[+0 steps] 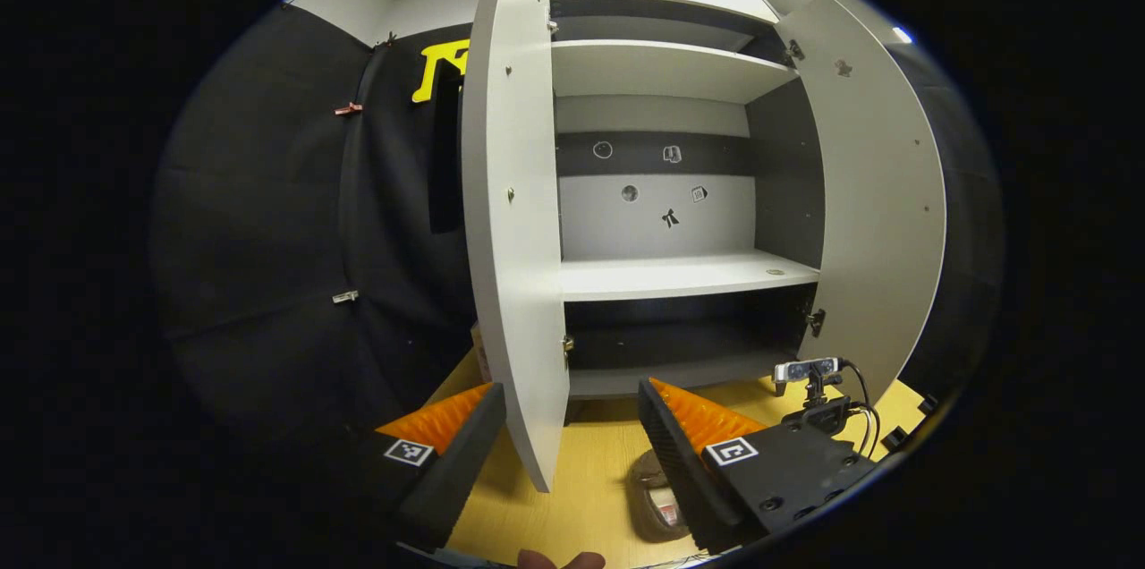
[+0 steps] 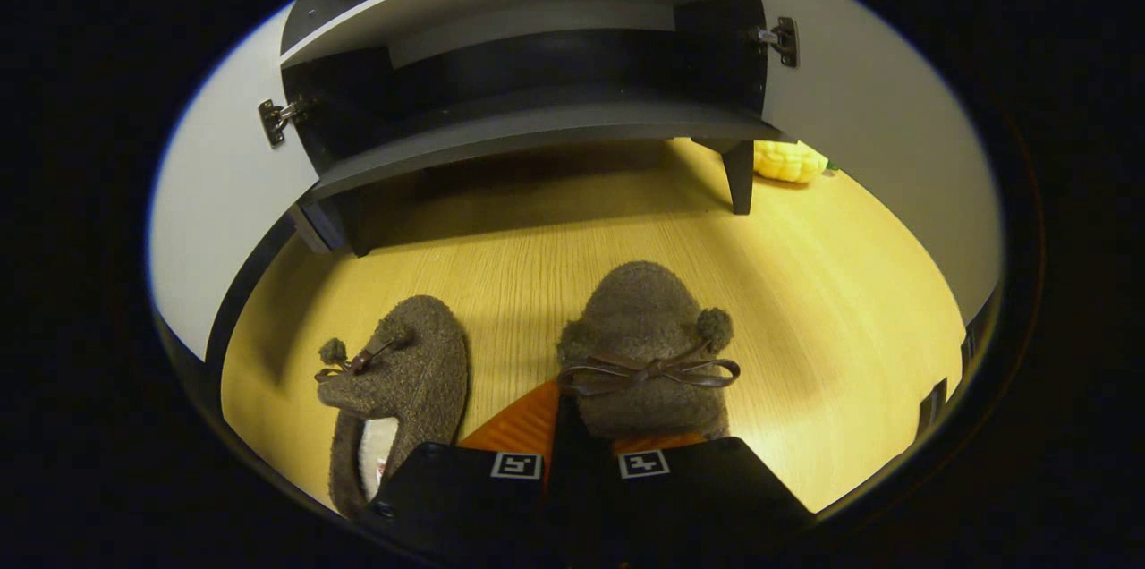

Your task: Grab one shoe with the right hand and put it into the shoe cabinet, grab the other shoe with the left hand and put it into the shoe cabinet; then close the right door with the right hand and the left door with the left hand.

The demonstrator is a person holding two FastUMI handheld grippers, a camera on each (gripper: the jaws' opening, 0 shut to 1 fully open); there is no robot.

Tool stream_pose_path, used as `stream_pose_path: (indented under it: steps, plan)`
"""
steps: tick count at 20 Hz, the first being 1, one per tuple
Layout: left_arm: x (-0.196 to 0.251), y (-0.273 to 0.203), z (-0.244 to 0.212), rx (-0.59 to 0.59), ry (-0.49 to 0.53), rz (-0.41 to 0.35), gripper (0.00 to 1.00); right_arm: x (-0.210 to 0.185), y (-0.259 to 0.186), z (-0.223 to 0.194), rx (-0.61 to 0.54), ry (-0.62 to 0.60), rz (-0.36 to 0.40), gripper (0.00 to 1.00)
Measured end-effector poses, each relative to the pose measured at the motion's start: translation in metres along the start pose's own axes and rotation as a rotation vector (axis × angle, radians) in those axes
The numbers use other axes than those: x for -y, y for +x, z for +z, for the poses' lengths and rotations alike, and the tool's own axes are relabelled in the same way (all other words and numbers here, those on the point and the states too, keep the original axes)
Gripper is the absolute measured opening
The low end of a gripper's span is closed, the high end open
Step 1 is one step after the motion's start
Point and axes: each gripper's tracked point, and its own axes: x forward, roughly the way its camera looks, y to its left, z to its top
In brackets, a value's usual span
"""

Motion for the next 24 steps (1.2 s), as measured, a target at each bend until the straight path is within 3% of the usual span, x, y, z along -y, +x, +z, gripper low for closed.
stream_pose_path:
  steps: [7,15,19,24]
  plan:
    - [0.003,0.001,-0.003,-0.015,-0.037,-0.01,0.95,-0.007,-0.066,0.075,0.091,0.082,0.078,0.17]
    - [0.007,-0.002,0.003,-0.01,-0.047,-0.038,0.95,-0.005,-0.152,0.23,0.238,0.084,0.103,0.16]
    - [0.025,0.001,0.009,-0.01,-0.045,-0.064,0.95,-0.011,-0.164,0.307,0.297,0.047,0.109,0.17]
    - [0.031,0.011,0.011,-0.016,-0.046,-0.071,0.95,-0.017,-0.137,0.388,0.339,0.023,0.098,0.16]
